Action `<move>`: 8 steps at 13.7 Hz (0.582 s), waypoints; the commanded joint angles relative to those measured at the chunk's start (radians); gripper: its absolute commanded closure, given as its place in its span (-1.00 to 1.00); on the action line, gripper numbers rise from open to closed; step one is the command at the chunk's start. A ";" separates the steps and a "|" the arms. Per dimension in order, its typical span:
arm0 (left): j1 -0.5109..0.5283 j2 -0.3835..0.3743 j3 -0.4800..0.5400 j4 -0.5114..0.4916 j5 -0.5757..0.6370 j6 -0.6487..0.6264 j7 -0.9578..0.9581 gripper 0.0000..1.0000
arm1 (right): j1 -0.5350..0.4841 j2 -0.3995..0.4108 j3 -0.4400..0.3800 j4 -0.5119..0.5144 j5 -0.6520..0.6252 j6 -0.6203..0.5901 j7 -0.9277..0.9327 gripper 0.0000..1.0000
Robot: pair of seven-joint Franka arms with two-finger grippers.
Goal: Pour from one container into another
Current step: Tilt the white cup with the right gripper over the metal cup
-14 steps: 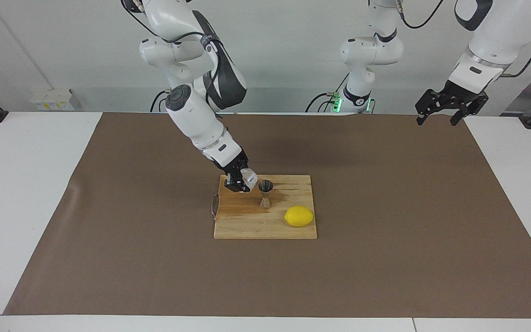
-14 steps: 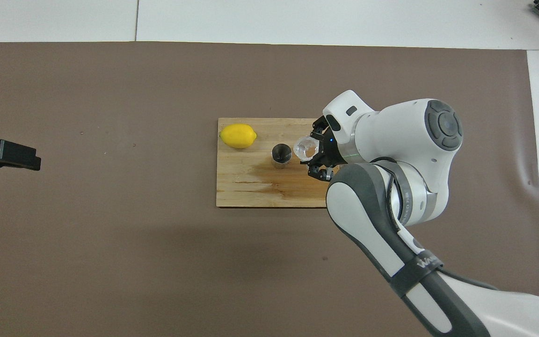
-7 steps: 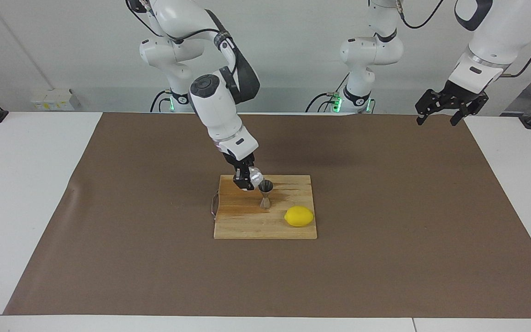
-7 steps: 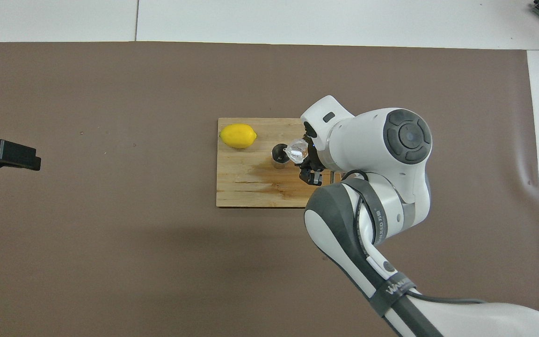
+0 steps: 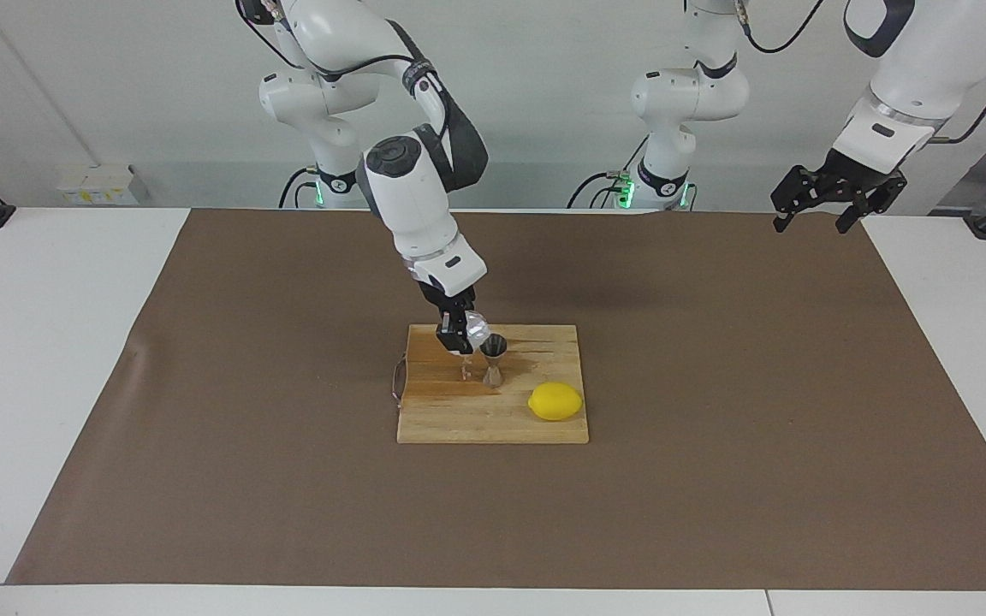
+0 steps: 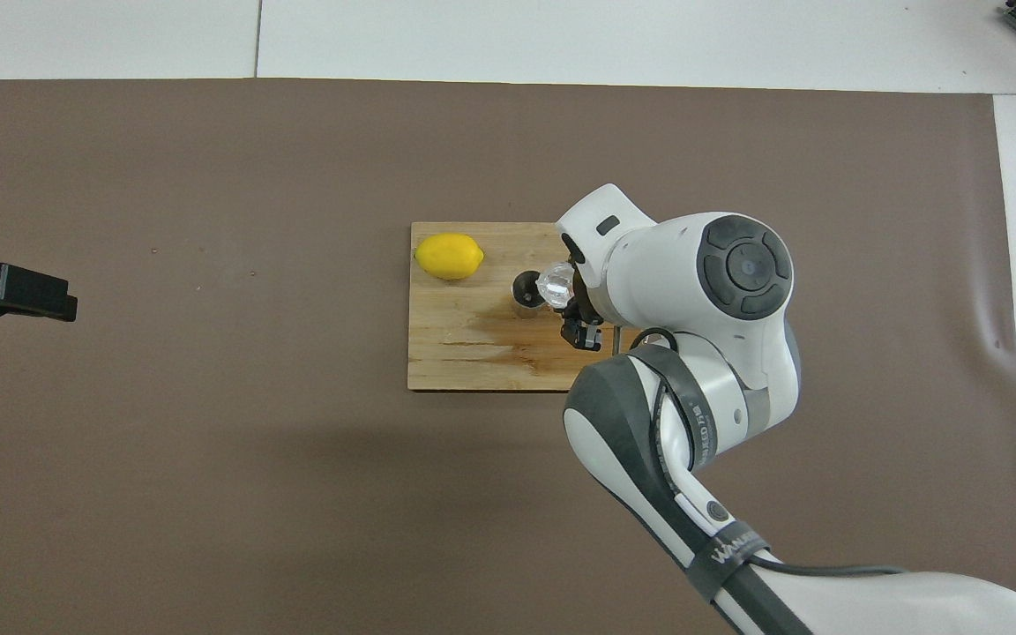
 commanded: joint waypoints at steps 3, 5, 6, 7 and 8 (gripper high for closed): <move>0.006 -0.005 0.000 -0.004 -0.011 -0.014 0.005 -1.00 | 0.005 0.004 0.004 0.007 -0.091 0.010 0.031 0.81; 0.006 -0.005 0.000 -0.004 -0.011 -0.013 0.005 -1.00 | 0.005 0.004 0.004 0.007 -0.090 0.010 0.034 0.81; 0.006 -0.005 0.000 -0.004 -0.011 -0.014 0.005 -1.00 | 0.005 0.004 0.005 0.007 -0.088 0.010 0.036 0.81; 0.006 -0.005 0.000 -0.004 -0.011 -0.013 0.005 -1.00 | 0.000 0.005 0.007 0.007 -0.076 0.012 0.036 0.81; 0.006 -0.005 0.000 -0.004 -0.011 -0.014 0.005 -1.00 | -0.009 0.007 0.007 0.007 -0.071 0.022 0.034 0.81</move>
